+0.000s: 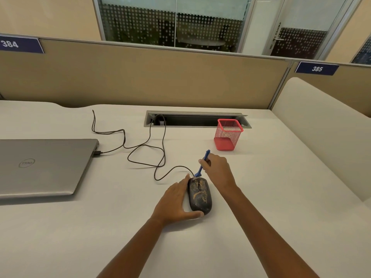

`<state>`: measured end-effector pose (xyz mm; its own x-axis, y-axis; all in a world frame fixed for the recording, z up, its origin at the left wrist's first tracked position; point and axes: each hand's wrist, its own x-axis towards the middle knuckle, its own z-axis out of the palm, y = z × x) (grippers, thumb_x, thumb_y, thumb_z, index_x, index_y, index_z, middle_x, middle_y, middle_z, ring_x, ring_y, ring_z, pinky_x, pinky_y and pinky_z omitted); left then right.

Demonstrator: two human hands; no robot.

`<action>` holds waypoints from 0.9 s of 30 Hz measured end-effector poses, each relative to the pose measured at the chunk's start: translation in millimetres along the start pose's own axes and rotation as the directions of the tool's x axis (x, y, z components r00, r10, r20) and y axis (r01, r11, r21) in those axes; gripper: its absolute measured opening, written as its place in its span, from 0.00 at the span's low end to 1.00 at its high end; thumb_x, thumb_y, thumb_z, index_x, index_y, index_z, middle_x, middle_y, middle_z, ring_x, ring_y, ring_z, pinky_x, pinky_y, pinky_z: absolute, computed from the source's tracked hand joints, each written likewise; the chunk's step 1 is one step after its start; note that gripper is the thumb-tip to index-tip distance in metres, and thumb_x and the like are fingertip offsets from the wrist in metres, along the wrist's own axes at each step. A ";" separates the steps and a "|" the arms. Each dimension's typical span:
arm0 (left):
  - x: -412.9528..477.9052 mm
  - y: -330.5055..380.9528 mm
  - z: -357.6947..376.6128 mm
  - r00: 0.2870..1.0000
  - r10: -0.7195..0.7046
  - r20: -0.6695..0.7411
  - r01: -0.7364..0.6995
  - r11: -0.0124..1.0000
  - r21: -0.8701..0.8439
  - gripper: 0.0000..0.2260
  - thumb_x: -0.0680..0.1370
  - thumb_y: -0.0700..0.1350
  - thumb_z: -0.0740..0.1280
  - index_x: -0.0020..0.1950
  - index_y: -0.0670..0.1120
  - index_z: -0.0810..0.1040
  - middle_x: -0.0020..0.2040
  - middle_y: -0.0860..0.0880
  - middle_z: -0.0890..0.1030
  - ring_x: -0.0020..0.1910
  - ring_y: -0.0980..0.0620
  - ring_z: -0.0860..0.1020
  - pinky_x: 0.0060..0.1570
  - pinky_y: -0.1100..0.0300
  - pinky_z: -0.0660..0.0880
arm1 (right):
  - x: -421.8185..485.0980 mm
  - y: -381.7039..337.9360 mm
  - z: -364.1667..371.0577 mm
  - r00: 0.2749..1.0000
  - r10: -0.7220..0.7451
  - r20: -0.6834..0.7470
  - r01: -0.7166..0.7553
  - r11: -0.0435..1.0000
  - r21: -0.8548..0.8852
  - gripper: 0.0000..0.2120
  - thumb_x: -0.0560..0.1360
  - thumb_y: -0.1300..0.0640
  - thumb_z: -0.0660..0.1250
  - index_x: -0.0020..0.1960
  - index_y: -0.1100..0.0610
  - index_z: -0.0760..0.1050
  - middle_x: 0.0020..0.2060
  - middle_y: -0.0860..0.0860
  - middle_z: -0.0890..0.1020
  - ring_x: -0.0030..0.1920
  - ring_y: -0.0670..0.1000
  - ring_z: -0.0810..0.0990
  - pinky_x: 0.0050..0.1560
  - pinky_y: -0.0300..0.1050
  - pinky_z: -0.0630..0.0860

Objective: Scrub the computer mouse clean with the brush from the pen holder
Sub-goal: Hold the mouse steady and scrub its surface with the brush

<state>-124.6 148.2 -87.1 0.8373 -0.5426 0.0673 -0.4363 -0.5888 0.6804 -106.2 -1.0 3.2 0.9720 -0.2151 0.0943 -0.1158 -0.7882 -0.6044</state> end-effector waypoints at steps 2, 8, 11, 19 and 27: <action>-0.1 -0.4 0.5 1.000 -0.009 0.001 0.009 1.000 0.003 0.52 0.60 0.73 0.63 0.75 0.51 0.46 0.73 0.54 0.61 0.69 0.55 0.61 0.66 0.63 0.56 | 1.0 0.7 -1.6 1.000 -0.005 -0.024 0.004 0.999 -0.048 0.14 0.78 0.56 0.59 0.51 0.67 0.75 0.48 0.63 0.82 0.49 0.59 0.80 0.45 0.44 0.71; 0.6 0.8 -0.6 1.000 -0.006 0.006 0.007 1.000 -0.002 0.52 0.60 0.73 0.63 0.75 0.51 0.46 0.73 0.54 0.61 0.69 0.55 0.61 0.65 0.65 0.55 | -0.3 -3.9 0.5 1.000 -0.009 -0.004 0.009 0.999 0.039 0.12 0.77 0.58 0.61 0.50 0.67 0.76 0.47 0.64 0.83 0.47 0.59 0.81 0.42 0.40 0.68; 0.0 1.9 -0.9 1.000 -0.004 -0.003 0.004 1.000 0.003 0.52 0.59 0.73 0.63 0.75 0.50 0.46 0.73 0.54 0.61 0.70 0.54 0.61 0.65 0.65 0.55 | -0.5 -2.1 -2.4 0.998 -0.036 0.049 0.036 0.999 -0.003 0.12 0.78 0.59 0.60 0.52 0.67 0.76 0.50 0.63 0.82 0.50 0.60 0.80 0.45 0.44 0.70; -0.3 2.4 -2.0 1.000 0.000 0.006 0.000 1.000 0.011 0.53 0.59 0.73 0.62 0.75 0.49 0.46 0.74 0.53 0.61 0.70 0.54 0.61 0.66 0.63 0.55 | 6.6 -7.9 -17.5 0.990 0.005 0.142 -0.010 0.999 0.035 0.13 0.77 0.58 0.60 0.53 0.67 0.77 0.49 0.63 0.83 0.44 0.55 0.79 0.51 0.47 0.74; 0.0 1.9 -1.8 1.000 -0.013 0.018 0.012 1.000 0.010 0.53 0.59 0.74 0.62 0.75 0.50 0.45 0.74 0.52 0.60 0.69 0.54 0.61 0.64 0.65 0.54 | -3.0 -8.5 -12.6 0.987 0.032 0.155 -0.051 0.992 0.118 0.12 0.76 0.59 0.62 0.52 0.67 0.77 0.49 0.63 0.83 0.43 0.55 0.82 0.54 0.47 0.77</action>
<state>-124.8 148.1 -84.4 0.8366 -0.5459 0.0456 -0.4290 -0.6012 0.6742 -110.6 -0.8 18.0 0.9877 -0.1482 -0.0490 -0.1400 -0.7025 -0.6977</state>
